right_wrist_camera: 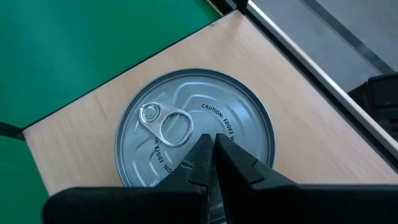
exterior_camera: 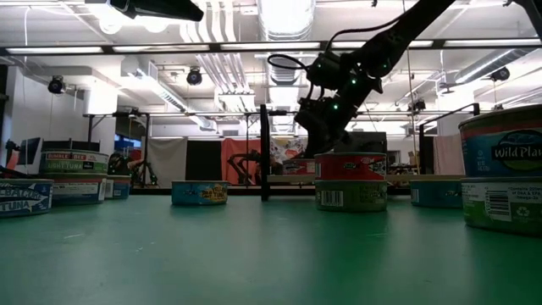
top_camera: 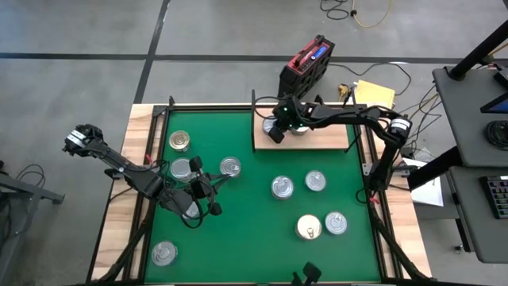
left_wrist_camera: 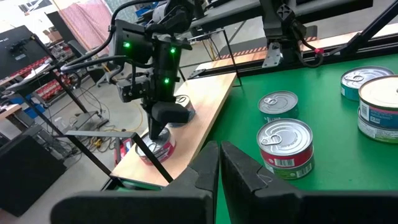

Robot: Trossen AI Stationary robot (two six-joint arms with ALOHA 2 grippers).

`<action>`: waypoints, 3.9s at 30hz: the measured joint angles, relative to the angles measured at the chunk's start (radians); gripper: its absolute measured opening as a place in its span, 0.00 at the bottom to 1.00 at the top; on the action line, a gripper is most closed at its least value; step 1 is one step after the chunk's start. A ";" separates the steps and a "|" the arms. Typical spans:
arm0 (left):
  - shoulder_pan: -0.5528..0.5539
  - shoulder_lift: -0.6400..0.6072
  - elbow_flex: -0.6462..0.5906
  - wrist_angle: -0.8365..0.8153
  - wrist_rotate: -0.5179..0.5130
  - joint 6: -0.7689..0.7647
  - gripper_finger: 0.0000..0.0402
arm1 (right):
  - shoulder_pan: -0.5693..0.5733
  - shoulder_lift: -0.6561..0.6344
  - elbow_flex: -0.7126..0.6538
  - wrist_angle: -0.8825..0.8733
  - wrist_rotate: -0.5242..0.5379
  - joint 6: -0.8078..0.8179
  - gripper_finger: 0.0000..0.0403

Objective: Stack canned seafood by type on shelf
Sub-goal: Put the red tuna can on the shelf, then put the blue tuna can on the shelf

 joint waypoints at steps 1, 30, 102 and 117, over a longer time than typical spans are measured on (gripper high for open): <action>0.000 0.000 0.000 0.000 0.000 0.000 0.00 | -0.002 0.000 0.000 0.002 0.000 0.000 0.03; 0.000 0.000 0.000 0.000 0.001 0.000 0.00 | -0.061 -0.001 -0.001 0.053 0.002 -0.027 0.03; -0.002 0.030 -0.002 0.000 0.079 -0.174 0.00 | 0.135 -0.327 -0.149 0.019 0.013 -0.004 0.03; -0.003 0.036 0.019 -0.253 0.352 -0.742 0.00 | 0.524 -0.650 -0.332 0.031 0.211 0.001 0.03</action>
